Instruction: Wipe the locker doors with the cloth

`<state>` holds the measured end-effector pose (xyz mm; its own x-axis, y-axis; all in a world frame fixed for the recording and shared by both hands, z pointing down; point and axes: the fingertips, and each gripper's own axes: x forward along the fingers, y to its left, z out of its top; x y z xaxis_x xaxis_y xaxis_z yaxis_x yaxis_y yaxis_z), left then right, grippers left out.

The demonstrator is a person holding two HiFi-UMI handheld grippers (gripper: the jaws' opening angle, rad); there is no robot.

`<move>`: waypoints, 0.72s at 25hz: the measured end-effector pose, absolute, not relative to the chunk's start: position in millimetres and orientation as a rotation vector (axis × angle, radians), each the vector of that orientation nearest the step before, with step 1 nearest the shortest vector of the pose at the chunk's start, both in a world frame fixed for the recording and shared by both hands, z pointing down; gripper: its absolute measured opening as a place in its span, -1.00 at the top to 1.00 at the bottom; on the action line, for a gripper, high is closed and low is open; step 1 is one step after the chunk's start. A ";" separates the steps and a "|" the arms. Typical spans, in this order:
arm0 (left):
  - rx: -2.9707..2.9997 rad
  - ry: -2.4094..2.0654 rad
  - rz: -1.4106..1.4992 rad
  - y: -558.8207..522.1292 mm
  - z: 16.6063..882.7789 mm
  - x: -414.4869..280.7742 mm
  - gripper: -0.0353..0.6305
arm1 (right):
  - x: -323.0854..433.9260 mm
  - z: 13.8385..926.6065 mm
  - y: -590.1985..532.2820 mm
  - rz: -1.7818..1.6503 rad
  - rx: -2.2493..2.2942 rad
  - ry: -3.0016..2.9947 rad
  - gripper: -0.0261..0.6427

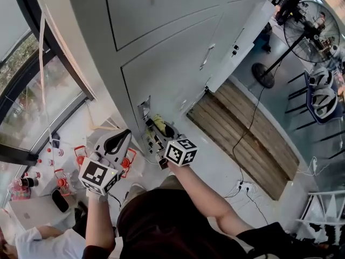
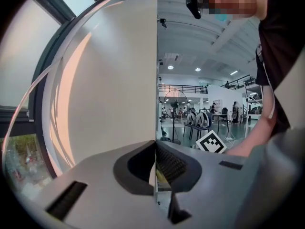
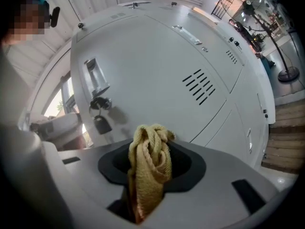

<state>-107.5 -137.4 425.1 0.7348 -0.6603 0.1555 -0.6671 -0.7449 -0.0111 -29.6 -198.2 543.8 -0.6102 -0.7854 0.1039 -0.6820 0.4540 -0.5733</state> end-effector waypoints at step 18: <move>2.919 -1.009 0.347 -117.2 459.8 -111.2 0.86 | -85.4 514.0 -144.2 -0.735 -1.112 2.640 0.49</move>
